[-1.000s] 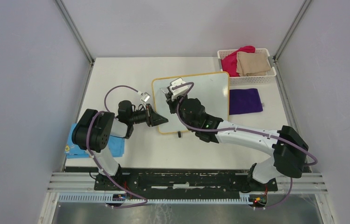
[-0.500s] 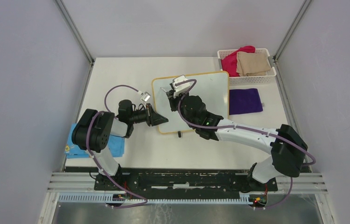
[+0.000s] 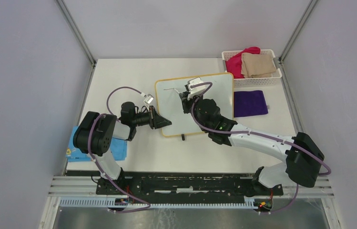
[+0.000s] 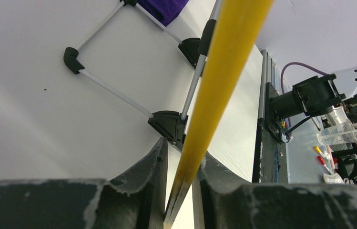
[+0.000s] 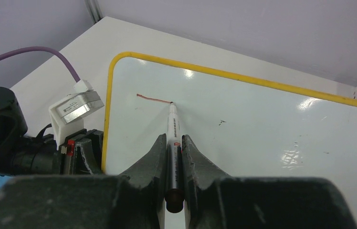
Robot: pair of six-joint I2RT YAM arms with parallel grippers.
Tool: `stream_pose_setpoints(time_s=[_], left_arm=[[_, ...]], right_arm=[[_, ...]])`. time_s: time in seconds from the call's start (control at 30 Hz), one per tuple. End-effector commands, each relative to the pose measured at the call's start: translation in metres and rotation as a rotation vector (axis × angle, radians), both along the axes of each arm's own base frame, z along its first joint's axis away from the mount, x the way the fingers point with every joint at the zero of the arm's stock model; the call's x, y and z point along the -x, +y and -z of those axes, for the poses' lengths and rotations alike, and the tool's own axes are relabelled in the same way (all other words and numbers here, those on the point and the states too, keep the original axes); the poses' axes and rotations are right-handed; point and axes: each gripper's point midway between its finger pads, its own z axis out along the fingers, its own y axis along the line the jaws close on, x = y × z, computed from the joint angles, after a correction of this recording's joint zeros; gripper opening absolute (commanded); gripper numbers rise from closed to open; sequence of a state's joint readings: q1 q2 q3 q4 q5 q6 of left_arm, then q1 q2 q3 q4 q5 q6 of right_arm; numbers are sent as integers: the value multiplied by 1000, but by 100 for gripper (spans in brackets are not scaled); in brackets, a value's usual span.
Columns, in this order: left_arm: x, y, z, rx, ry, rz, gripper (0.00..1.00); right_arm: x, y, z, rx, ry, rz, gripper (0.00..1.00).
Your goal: Write a sentence on the whiteboard
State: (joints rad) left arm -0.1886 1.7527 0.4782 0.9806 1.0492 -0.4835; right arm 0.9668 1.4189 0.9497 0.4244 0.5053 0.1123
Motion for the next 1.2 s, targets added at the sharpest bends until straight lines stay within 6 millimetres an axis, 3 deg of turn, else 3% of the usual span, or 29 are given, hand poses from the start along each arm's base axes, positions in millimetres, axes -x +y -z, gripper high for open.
stream_pose_setpoints(time_s=[0.0,0.27,0.4,1.17], left_arm=[[-8,4,10,-48,-5,-49,2],[-7,3,10,-51,-3,-47,2],[-7,3,10,-51,-5,-45,2],[-7,2,11,-59,-3,-42,2]], right_arm=[[-7,-19,-8,-15,-15,60,0],[15,6,-37,-62,-74,-79,0],[18,13,-42,-57,-83,-93,0],[8,10,2,24,-12,-49,0]])
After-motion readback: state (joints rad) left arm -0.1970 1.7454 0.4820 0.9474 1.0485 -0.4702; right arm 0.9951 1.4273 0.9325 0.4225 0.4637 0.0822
